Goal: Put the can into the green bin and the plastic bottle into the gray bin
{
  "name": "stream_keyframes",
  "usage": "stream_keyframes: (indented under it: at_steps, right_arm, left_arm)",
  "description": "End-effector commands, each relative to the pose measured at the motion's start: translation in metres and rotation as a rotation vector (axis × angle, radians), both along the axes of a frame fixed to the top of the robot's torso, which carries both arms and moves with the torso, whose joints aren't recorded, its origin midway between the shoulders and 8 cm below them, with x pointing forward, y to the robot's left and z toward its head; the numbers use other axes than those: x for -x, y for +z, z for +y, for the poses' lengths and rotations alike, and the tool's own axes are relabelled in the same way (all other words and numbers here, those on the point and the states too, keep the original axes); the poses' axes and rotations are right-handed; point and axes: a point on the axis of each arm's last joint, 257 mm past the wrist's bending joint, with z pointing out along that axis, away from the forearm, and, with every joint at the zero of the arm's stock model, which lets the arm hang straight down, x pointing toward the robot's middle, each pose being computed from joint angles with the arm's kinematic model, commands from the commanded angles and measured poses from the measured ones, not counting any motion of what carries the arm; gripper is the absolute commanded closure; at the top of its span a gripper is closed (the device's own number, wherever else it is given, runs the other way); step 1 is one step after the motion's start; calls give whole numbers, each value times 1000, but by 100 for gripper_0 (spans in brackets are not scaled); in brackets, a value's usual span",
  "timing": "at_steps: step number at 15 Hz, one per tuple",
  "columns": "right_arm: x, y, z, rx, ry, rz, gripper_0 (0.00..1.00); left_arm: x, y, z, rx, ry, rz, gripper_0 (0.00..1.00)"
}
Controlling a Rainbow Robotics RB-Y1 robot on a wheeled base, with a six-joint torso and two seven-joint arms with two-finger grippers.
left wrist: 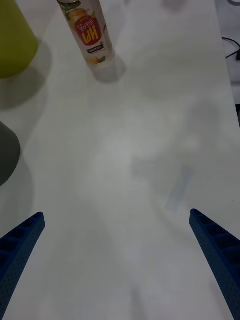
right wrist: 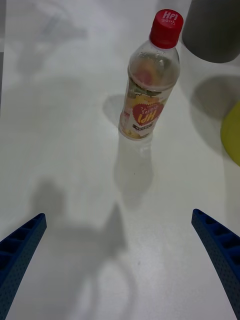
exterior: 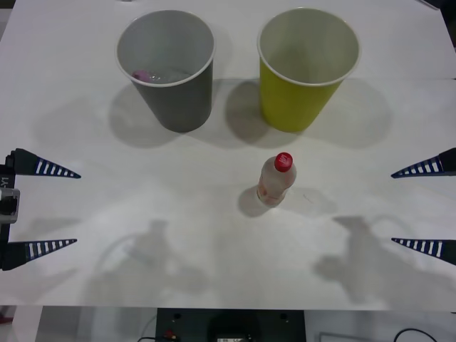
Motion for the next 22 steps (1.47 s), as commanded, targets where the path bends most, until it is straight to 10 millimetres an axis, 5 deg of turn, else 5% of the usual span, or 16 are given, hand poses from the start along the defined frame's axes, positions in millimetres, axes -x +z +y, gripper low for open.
stream_keyframes:
  at_steps: [1, 5, 14, 22]
  right_arm:
    - [0, 0, 0, 0, 0, 0, 0]
    - [5, 7, 11, -53, 19, 10, 0]
    - [-22, 6, -2, -171, -21, -104, 0]
    - [-41, -12, 22, -314, -45, -103, 0]
  left_arm:
    - [0, 0, 0, 0, 0, 0, 0]
    - [0, 0, 0, 0, 0, 0, 0]
    - [0, 0, 0, 0, 0, 0, 0]
    - [0, 0, 0, 0, 0, 0, 0]
